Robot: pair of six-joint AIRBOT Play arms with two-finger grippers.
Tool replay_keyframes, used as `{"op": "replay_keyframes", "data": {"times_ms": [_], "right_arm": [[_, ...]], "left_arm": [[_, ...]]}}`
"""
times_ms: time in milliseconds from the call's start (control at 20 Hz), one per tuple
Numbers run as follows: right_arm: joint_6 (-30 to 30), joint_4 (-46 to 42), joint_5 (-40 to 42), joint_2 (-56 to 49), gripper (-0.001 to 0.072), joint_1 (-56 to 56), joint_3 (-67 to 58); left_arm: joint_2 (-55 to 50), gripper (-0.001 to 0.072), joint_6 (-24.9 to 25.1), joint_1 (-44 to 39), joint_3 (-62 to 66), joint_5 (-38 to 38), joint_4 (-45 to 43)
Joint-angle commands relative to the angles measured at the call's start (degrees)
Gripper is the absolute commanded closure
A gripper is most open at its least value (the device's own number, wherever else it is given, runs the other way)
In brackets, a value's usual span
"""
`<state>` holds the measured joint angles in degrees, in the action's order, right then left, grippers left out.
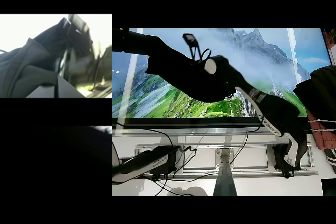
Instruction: Fold the clothes and pants, and hang the long-sleeved shirts on hangers.
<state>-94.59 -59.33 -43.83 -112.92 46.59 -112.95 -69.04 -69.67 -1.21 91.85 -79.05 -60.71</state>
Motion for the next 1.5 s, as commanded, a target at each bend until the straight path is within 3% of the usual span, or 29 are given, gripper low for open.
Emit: {"op": "replay_keyframes", "data": {"times_ms": [0,200,350,450,550,700,750,850,1000,1150,1250,1300,1350,1400,1450], "right_arm": [[-0.72,-2.54,0.33,-1.09,0.0696,3.13,0.02],[-0.72,-9.57,-5.16,0.85,0.0694,-5.46,-0.02],[-0.72,-11.52,-10.56,2.84,0.0694,-15.69,-0.39],[-0.74,-11.45,-13.16,4.35,0.0694,-23.19,-0.39],[-0.72,-11.37,-15.96,5.64,0.0694,-29.11,-0.39],[2.82,-11.43,-22.88,6.23,0.0694,-35.87,-0.37],[6.27,-11.37,-25.75,6.21,0.0694,-37.55,-0.13],[14.93,-11.41,-31.45,6.12,0.0695,-40.26,-0.09],[23.85,-8.39,-35.30,6.01,0.0695,-44.46,-0.09],[35.47,6.95,-40.81,4.74,0.0696,-48.92,-0.07],[35.23,10.05,-43.15,3.63,0.0693,-50.45,1.14],[33.35,9.86,-42.27,3.63,0.0589,-50.53,3.28],[29.92,9.40,-41.07,3.63,0.0211,-50.45,6.05],[27.19,9.14,-39.52,3.63,-0.0001,-49.92,8.98],[26.99,8.17,-38.32,3.63,0.0007,-48.96,12.35]], "left_arm": [[-0.33,0.0696,-0.02,-0.09,0.17,0.39,-0.68],[-4.26,0.0697,-0.07,-1.05,0.11,2.60,1.49],[-11.65,0.0698,0.00,-4.83,0.11,8.11,16.00],[-18.12,0.0699,2.89,-10.82,0.11,13.77,24.98],[-24.22,0.0699,4.61,-18.29,0.13,18.34,26.10],[-31.74,0.0689,4.48,-26.51,0.13,18.82,26.45],[-33.35,0.0581,4.46,-27.65,0.13,18.82,26.49],[-34.36,0.0079,3.34,-27.19,0.13,18.84,26.51],[-32.68,0.0051,2.86,-22.34,0.20,17.40,26.49],[-28.65,0.0060,3.02,-16.02,0.20,15.23,26.47],[-25.27,0.0060,3.52,-12.63,0.20,14.03,26.45],[-23.61,0.0060,4.55,-11.41,0.20,13.60,26.47],[-21.84,0.0060,4.55,-10.40,0.20,13.57,26.25],[-20.24,0.0061,4.55,-9.62,0.20,13.57,26.27],[-18.97,0.0060,4.55,-9.18,0.20,13.55,26.27]]}}
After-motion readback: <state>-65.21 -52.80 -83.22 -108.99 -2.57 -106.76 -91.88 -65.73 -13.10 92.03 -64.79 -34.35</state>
